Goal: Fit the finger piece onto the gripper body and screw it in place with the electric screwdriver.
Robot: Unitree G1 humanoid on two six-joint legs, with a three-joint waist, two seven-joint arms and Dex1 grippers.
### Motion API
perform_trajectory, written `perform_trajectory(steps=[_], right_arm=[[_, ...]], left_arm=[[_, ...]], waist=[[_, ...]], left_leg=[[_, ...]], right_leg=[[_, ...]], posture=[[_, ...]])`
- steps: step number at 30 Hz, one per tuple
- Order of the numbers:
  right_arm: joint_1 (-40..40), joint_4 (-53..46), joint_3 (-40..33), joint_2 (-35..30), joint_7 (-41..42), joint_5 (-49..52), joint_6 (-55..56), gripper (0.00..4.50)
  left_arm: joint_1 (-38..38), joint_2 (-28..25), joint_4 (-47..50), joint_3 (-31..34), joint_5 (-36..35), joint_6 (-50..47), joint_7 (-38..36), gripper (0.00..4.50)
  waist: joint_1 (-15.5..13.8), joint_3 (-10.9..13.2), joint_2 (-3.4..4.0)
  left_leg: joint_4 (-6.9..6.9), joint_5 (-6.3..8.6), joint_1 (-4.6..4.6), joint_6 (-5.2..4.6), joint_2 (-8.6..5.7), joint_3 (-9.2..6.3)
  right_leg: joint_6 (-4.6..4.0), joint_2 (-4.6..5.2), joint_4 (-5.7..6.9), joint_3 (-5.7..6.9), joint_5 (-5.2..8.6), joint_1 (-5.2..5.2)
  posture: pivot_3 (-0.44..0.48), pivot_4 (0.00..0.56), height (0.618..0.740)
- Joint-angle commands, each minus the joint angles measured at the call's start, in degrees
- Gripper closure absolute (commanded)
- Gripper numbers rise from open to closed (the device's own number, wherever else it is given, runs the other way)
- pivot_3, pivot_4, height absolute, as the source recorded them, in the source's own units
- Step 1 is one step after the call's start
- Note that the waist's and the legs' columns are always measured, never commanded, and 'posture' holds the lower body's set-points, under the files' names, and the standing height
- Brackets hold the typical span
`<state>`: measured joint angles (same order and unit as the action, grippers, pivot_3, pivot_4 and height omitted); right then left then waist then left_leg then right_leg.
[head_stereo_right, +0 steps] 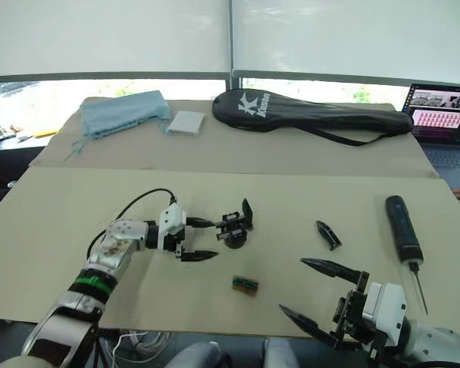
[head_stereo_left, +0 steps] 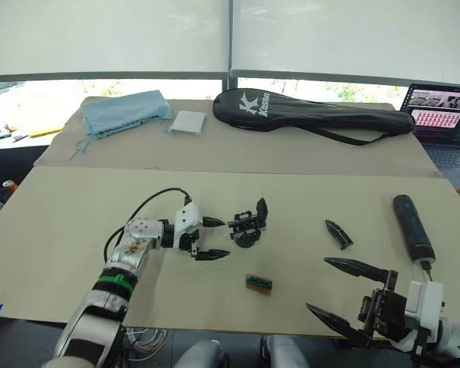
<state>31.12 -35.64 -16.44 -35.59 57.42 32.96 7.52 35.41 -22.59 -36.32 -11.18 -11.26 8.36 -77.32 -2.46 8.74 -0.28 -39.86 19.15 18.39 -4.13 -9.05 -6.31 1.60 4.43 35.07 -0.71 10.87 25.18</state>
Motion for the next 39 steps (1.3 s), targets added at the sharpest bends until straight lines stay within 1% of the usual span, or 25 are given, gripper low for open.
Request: perform_trajectory(steps=[1, 6, 8, 13, 18, 19, 20, 21, 23, 26, 28, 30, 32, 34, 36, 39], right_arm=[[-0.05, -2.52, -0.17, -0.39, -0.35, 1.52, -1.06, 0.0], [-0.11, -3.67, 0.51, -0.08, -1.21, 1.73, -2.76, 0.0], [0.36, -4.1, 0.74, -0.05, -1.28, 1.69, -3.14, 0.0], [2.13, -4.03, -0.2, 0.11, -0.62, 1.66, -2.53, 0.0], [3.23, -3.41, -1.04, 0.25, 0.28, 1.69, -1.73, 0.0], [3.46, -3.24, -1.22, 0.31, 0.54, 1.68, -1.56, 0.0], [3.63, -3.1, -1.36, 0.35, 0.77, 1.66, -1.45, 0.0], [3.73, -3.02, -1.46, 0.4, 0.94, 1.64, -1.38, 0.0], [4.11, -2.73, -1.73, 0.5, 1.44, 1.63, -1.11, 0.0], [4.55, -2.32, -1.89, 0.86, 2.11, 1.44, -0.68, 0.0], [4.86, -2.08, -1.87, 1.19, 2.53, 1.24, -0.36, 0.0], [5.18, -1.72, -1.84, 1.52, 2.92, 1.02, 0.06, 0.0], [5.42, -1.25, -1.79, 1.81, 3.18, 0.8, 0.59, 0.0], [5.77, -0.78, -1.79, 2.15, 3.42, 0.56, 1.23, 0.0], [6.07, -0.33, -1.73, 2.48, 3.48, 0.39, 1.72, 0.0], [6.21, 0.14, -1.17, 2.91, 3.56, -0.1, 2.24, 0.0]], left_arm=[[5.76, 2.97, -9.31, -0.09, 1.02, 6.56, -3.43, 0.05], [10.47, 5.76, -18.04, 0.07, 2.95, 10.32, -5.16, 0.05], [11.82, 6.51, -20.53, 0.01, 4.08, 11.75, -5.26, 0.05], [14.4, 8.02, -25.49, 0.22, 6.41, 14.73, -4.61, 0.05], [14.87, 8.91, -27.33, 0.88, 6.88, 15.8, -5.78, 0.05], [14.78, 9.16, -27.33, 1.05, 6.67, 15.66, -6.29, 0.56], [14.63, 9.39, -27.3, 1.21, 6.45, 15.5, -6.83, 0.82], [14.53, 9.54, -27.29, 1.35, 6.36, 15.4, -7.2, 1.25], [13.86, 9.96, -26.81, 1.6, 6.27, 15.31, -7.63, 2.21], [12.57, 10.4, -25.43, 2.23, 5.68, 15.21, -7.98, 2.23], [11.19, 10.36, -23.02, 2.67, 5.16, 15.99, -7.73, 2.23], [9.31, 10.47, -18.47, 3.33, 4.23, 15.23, -6.32, 2.23], [6.39, 10.31, -11.88, 3.67, 4.29, 12.9, -2.55, 2.23], [2.24, 10.1, -3.1, 3.74, 4.73, 8.42, 2.53, 2.23], [-2.7, 10.06, 7.68, 3.33, 5.15, 2.16, 7.61, 2.23], [-8.34, 10.51, 20.09, 2.31, 5.86, -7.24, 14.29, 2.23]], waist=[[0.0, 0.0, -0.03], [0.42, 0.01, -0.05], [0.42, 0.01, -0.05], [0.19, 0.03, -0.08], [0.19, 0.03, -0.09], [0.18, 0.03, -0.09], [0.18, 0.03, -0.09], [0.19, 0.03, -0.09], [0.2, 0.03, -0.09], [0.19, 0.03, -0.08], [0.18, 0.03, -0.08], [0.19, 0.03, -0.08], [0.16, 0.03, -0.08], [0.18, 0.03, -0.07], [0.17, 0.03, -0.07], [0.17, 0.03, -0.07]], left_leg=[[-0.01, -0.02, 0.02, -0.03, 0.0, 0.0], [-0.02, -0.07, 0.04, -0.14, 0.07, 0.01], [-0.02, -0.19, 0.04, -0.36, 0.09, 0.01], [-0.03, -0.19, 0.07, -0.39, 0.09, 0.0], [-0.06, -0.17, 0.08, -0.45, 0.05, 0.0], [-0.06, -0.17, 0.08, -0.45, 0.06, 0.0], [-0.06, -0.17, 0.08, -0.45, 0.07, 0.0], [-0.06, -0.17, 0.08, -0.45, 0.07, 0.0], [-0.06, -0.17, 0.08, -0.46, 0.07, 0.0], [-0.06, -0.17, 0.08, -0.47, 0.07, 0.0], [-0.06, -0.17, 0.08, -0.47, 0.07, 0.0], [-0.06, -0.16, 0.08, -0.47, 0.07, 0.0], [-0.06, -0.16, 0.08, -0.47, 0.07, 0.0], [-0.06, -0.16, 0.09, -0.47, 0.07, 0.0], [-0.06, -0.16, 0.09, -0.47, 0.08, 0.0], [-0.04, -0.15, 0.09, -0.47, 0.09, 0.01]], right_leg=[[0.01, -0.01, -0.02, 0.0, -0.01, 0.01], [0.01, 0.04, -0.01, -0.09, -0.02, 0.03], [0.0, 0.01, -0.01, -0.09, -0.02, 0.04], [0.0, 0.0, 0.0, -0.1, -0.02, 0.04], [0.03, 0.01, -0.03, -0.09, -0.03, 0.03], [0.03, 0.01, -0.02, -0.09, -0.03, 0.03], [0.03, 0.01, -0.02, -0.1, -0.03, 0.03], [0.03, 0.0, -0.01, -0.09, -0.03, 0.03], [0.03, 0.0, -0.01, -0.1, -0.03, 0.03], [0.03, 0.0, -0.01, -0.1, -0.03, 0.03], [0.03, 0.0, -0.01, -0.1, -0.03, 0.03], [0.03, 0.01, -0.01, -0.11, -0.03, 0.04], [0.03, 0.01, -0.02, -0.12, -0.03, 0.04], [0.03, 0.0, -0.02, -0.12, -0.03, 0.04], [0.03, 0.0, -0.02, -0.17, -0.03, 0.05], [0.03, -0.02, 0.0, -0.19, -0.03, 0.06]], posture=[[0.0, 0.15, 0.74], [0.0, 0.15, 0.74], [0.0, 0.15, 0.74], [0.0, 0.15, 0.74], [0.0, 0.15, 0.74], [0.0, 0.15, 0.74], [0.0, 0.15, 0.74], [0.0, 0.15, 0.74], [0.0, 0.15, 0.74], [0.0, 0.15, 0.74], [0.0, 0.15, 0.74], [0.0, 0.15, 0.74], [0.0, 0.15, 0.74], [0.0, 0.15, 0.74], [0.0, 0.15, 0.74], [0.0, 0.15, 0.74]])
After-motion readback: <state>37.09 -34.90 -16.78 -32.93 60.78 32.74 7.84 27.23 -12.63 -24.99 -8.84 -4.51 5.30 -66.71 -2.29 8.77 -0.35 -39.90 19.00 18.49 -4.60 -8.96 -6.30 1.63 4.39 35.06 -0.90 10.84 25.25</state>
